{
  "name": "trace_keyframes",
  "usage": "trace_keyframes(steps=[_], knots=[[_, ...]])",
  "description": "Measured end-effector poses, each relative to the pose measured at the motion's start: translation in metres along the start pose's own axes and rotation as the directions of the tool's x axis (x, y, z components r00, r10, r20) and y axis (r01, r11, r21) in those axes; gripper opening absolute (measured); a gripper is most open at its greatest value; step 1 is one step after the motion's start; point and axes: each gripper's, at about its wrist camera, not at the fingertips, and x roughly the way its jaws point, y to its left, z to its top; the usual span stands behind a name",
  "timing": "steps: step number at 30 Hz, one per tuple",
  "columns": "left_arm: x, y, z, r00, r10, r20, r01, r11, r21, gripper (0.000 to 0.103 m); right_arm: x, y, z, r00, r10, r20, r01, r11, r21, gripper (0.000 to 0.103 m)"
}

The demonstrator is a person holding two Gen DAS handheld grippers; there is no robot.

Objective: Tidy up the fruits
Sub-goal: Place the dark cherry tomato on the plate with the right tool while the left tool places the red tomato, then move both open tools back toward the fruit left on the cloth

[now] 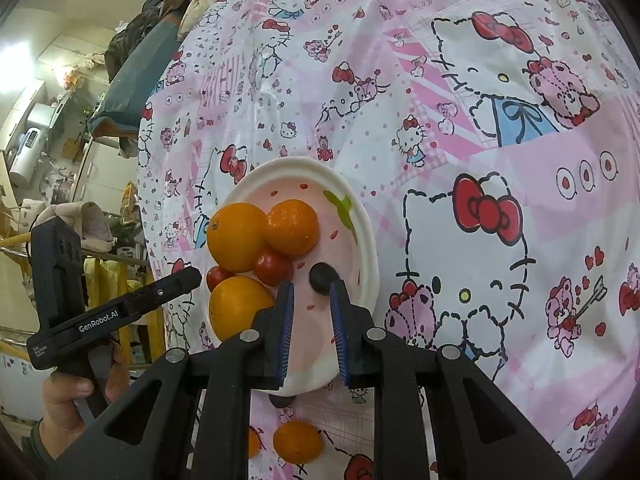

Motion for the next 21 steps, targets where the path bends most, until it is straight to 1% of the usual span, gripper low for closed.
trace_keyframes(steps=[6, 11, 12, 13, 14, 15, 17, 21], knots=[[-0.001, 0.001, 0.001, 1.0, 0.006, 0.004, -0.006, 1.0, -0.004, 0.05, -0.001, 0.001, 0.0, 1.0, -0.003, 0.001, 0.003, 1.0, 0.0, 0.022], [-0.006, 0.0, 0.0, 1.0, 0.016, 0.024, -0.016, 1.0, 0.008, 0.051, -0.003, 0.0, 0.001, 1.0, -0.019, 0.004, 0.019, 1.0, -0.005, 0.022], [-0.008, 0.0, 0.0, 0.999, 0.021, 0.03, -0.021, 1.0, 0.011, 0.052, -0.004, 0.0, 0.001, 1.0, -0.02, 0.006, 0.02, 1.0, -0.007, 0.022], [-0.01, -0.001, 0.0, 0.999, 0.028, 0.041, -0.029, 0.999, 0.019, 0.057, -0.004, 0.001, 0.001, 1.0, -0.024, 0.007, 0.024, 1.0, -0.011, 0.024], [-0.013, -0.002, -0.001, 0.998, 0.034, 0.051, -0.035, 0.999, 0.026, 0.063, -0.005, 0.002, 0.001, 1.0, -0.028, 0.01, 0.029, 0.999, -0.016, 0.03], [-0.015, -0.003, -0.003, 0.997, 0.039, 0.061, -0.041, 0.999, 0.032, 0.065, -0.007, 0.003, 0.0, 0.999, -0.031, 0.013, 0.031, 0.999, -0.02, 0.041], [-0.021, -0.005, -0.006, 0.995, 0.047, 0.084, -0.051, 0.998, 0.048, 0.07, -0.011, 0.005, -0.001, 0.999, -0.021, 0.026, 0.022, 1.0, -0.022, 0.053], [-0.034, -0.01, -0.016, 0.99, 0.07, 0.126, -0.082, 0.993, 0.087, 0.07, -0.022, 0.01, -0.003, 0.999, -0.012, 0.047, 0.013, 0.999, -0.033, 0.053]])
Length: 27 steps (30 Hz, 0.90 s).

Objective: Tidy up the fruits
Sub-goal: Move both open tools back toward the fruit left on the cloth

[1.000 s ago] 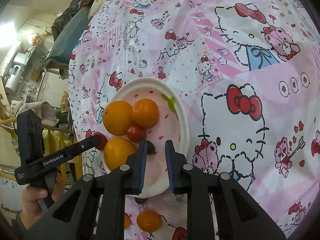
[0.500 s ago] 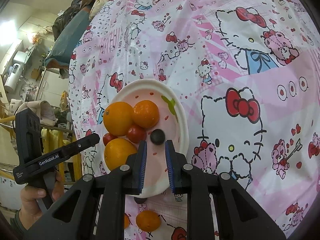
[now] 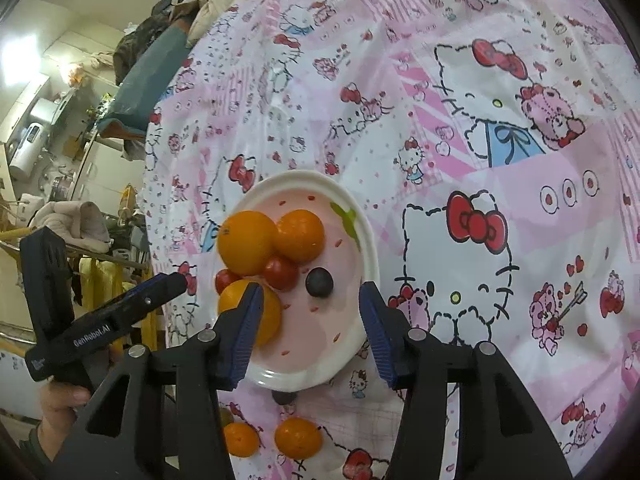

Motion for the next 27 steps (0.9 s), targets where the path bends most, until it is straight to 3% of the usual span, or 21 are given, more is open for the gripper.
trace_keyframes(steps=[6, 9, 12, 17, 27], knots=[[-0.027, 0.003, -0.016, 0.999, -0.004, 0.04, 0.004, 1.0, 0.012, 0.07, -0.025, 0.005, -0.015, 0.999, 0.007, 0.036, -0.007, 1.0, 0.003, 0.053], [-0.036, 0.008, -0.03, 0.999, -0.014, 0.042, 0.015, 1.0, -0.021, 0.07, -0.035, 0.008, -0.027, 0.999, 0.006, 0.039, -0.006, 1.0, -0.011, 0.053], [-0.045, 0.016, -0.047, 0.997, -0.07, 0.04, 0.073, 0.993, -0.092, 0.07, -0.039, 0.009, -0.039, 0.999, -0.005, 0.035, 0.006, 1.0, -0.018, 0.056], [-0.055, 0.022, -0.073, 0.998, -0.032, 0.055, 0.038, 0.993, -0.111, 0.07, -0.033, 0.008, -0.064, 1.0, 0.005, -0.005, -0.005, 1.0, 0.0, 0.056], [-0.048, 0.021, -0.102, 0.999, -0.027, 0.04, 0.031, 0.993, -0.113, 0.07, 0.0, 0.023, -0.108, 0.992, -0.055, -0.116, 0.048, 0.997, -0.057, 0.058]])
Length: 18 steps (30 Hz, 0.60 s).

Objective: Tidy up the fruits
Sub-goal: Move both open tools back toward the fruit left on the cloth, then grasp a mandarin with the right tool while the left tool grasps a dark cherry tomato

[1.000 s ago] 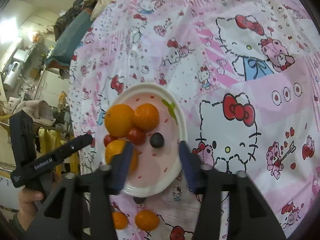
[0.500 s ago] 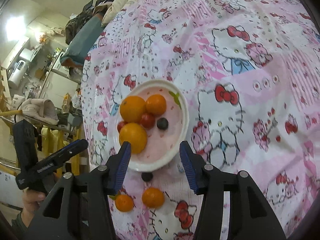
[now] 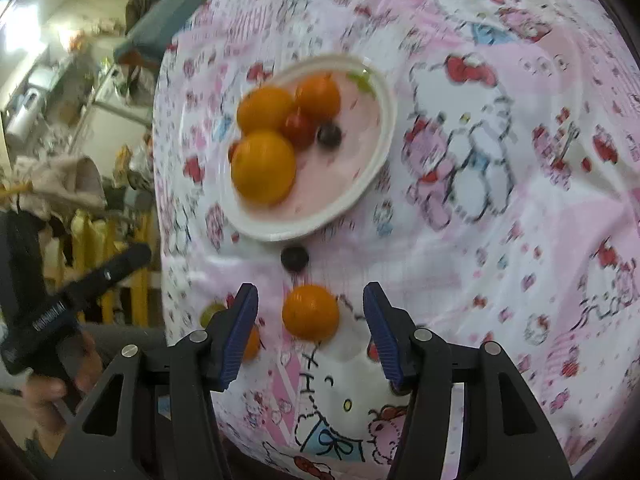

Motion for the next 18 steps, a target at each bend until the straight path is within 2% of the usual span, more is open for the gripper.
trace_keyframes(steps=[4, 7, 18], knots=[[0.01, 0.001, -0.001, 1.0, 0.008, -0.025, -0.008, 1.0, -0.003, 0.07, 0.024, 0.016, -0.011, 0.996, -0.078, -0.036, 0.076, 0.994, -0.074, 0.058], [0.012, 0.005, 0.0, 1.0, 0.009, -0.028, -0.009, 1.0, -0.019, 0.07, 0.041, 0.029, -0.015, 0.985, -0.168, -0.043, 0.158, 0.973, -0.167, 0.058], [0.014, 0.008, 0.0, 0.999, -0.004, -0.043, 0.003, 0.999, -0.035, 0.07, 0.069, 0.04, -0.017, 0.959, -0.282, -0.028, 0.263, 0.922, -0.285, 0.057]])
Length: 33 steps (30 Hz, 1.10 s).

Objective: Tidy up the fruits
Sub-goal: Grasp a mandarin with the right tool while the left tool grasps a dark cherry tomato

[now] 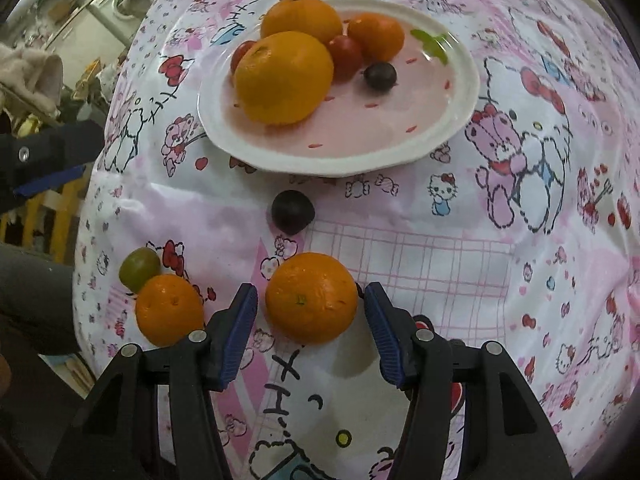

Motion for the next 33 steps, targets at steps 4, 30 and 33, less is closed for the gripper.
trace_keyframes(steps=[4, 30, 33], knots=[[0.003, -0.002, -0.001, 1.0, 0.006, -0.009, -0.006, 1.0, 0.007, 0.07, 0.002, 0.008, 0.0, 1.0, -0.014, 0.013, 0.014, 1.0, -0.018, 0.045], [0.073, -0.092, -0.025, 0.986, 0.129, -0.104, -0.091, 0.946, 0.31, 0.067, -0.089, -0.106, -0.008, 0.952, 0.105, 0.287, -0.216, 0.896, 0.387, 0.044], [0.084, -0.102, -0.024, 0.983, 0.146, -0.11, -0.1, 0.934, 0.344, 0.061, -0.088, -0.109, -0.009, 0.955, 0.104, 0.279, -0.211, 0.898, 0.387, 0.044]])
